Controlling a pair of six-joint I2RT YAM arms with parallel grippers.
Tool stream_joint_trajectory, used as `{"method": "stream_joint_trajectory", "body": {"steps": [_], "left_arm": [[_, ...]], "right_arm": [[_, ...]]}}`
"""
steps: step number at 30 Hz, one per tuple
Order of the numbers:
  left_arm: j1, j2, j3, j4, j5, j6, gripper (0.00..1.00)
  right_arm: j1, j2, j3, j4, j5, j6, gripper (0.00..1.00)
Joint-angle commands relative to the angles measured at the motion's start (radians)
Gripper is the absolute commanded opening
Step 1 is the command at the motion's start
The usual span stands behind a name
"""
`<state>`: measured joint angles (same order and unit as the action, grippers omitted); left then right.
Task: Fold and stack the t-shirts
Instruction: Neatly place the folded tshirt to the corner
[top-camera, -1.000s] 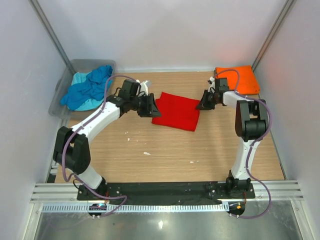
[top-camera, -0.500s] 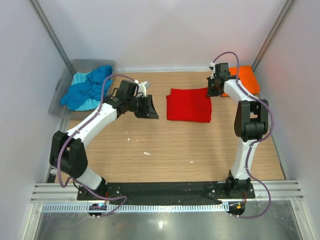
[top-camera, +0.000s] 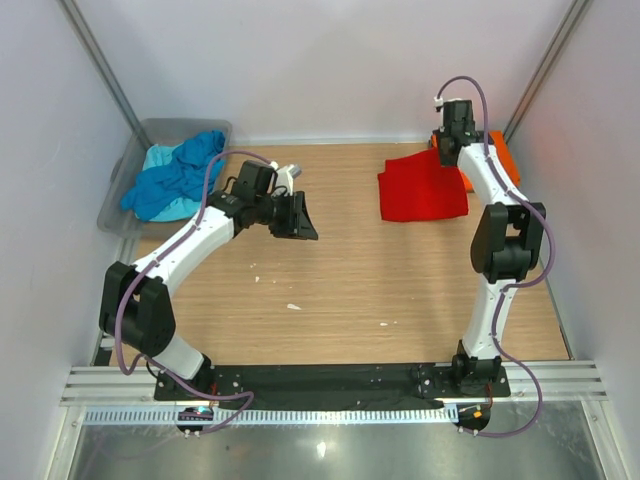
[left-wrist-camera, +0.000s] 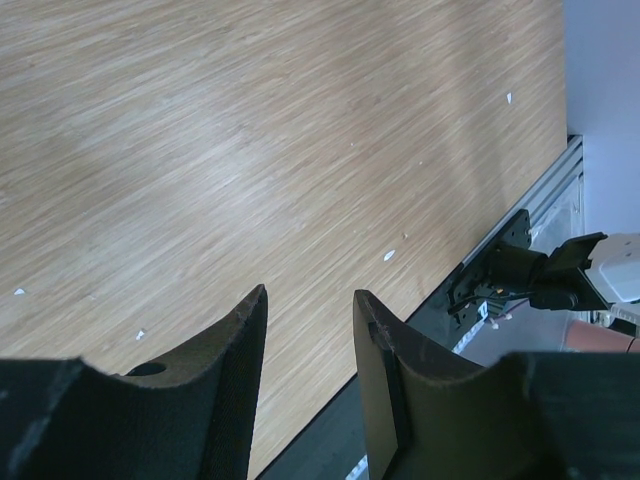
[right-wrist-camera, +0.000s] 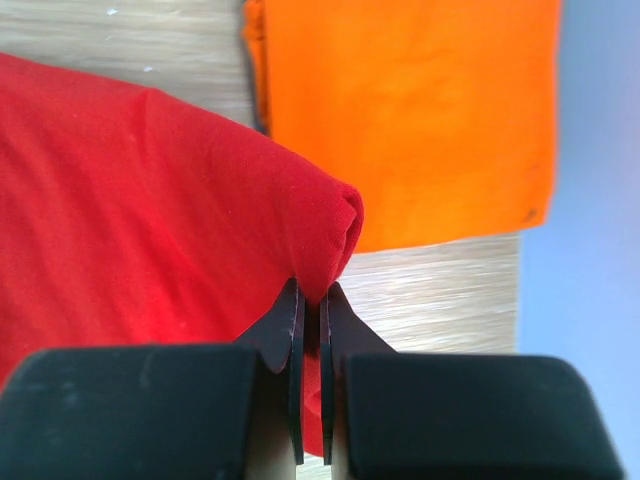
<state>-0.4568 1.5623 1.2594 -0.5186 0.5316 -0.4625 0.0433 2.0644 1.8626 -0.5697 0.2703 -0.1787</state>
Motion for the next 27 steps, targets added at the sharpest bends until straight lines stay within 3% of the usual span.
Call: {"method": "stream_joint_trajectory", "body": {"steps": [1,15,20,27], "left_arm": [[0.004,-0.007,-0.002,-0.003,0.036,0.016,0.41],[0.004,0.018,-0.011,0.005,0.056,0.008,0.41],[0.004,0.024,-0.008,0.0,0.053,0.012,0.41],[0.004,0.036,-0.009,-0.006,0.045,0.015,0.41]], "right_arm": [[-0.013,-0.075,0.073,0.042,0.081,-0.088,0.01],[-0.082,-0.015,0.29,0.068,0.076,-0.173,0.01],[-0.143,0.016,0.361,0.044,0.006,-0.142,0.01],[-0.229,0.183,0.472,0.073,-0.079,-0.113,0.01]]}}
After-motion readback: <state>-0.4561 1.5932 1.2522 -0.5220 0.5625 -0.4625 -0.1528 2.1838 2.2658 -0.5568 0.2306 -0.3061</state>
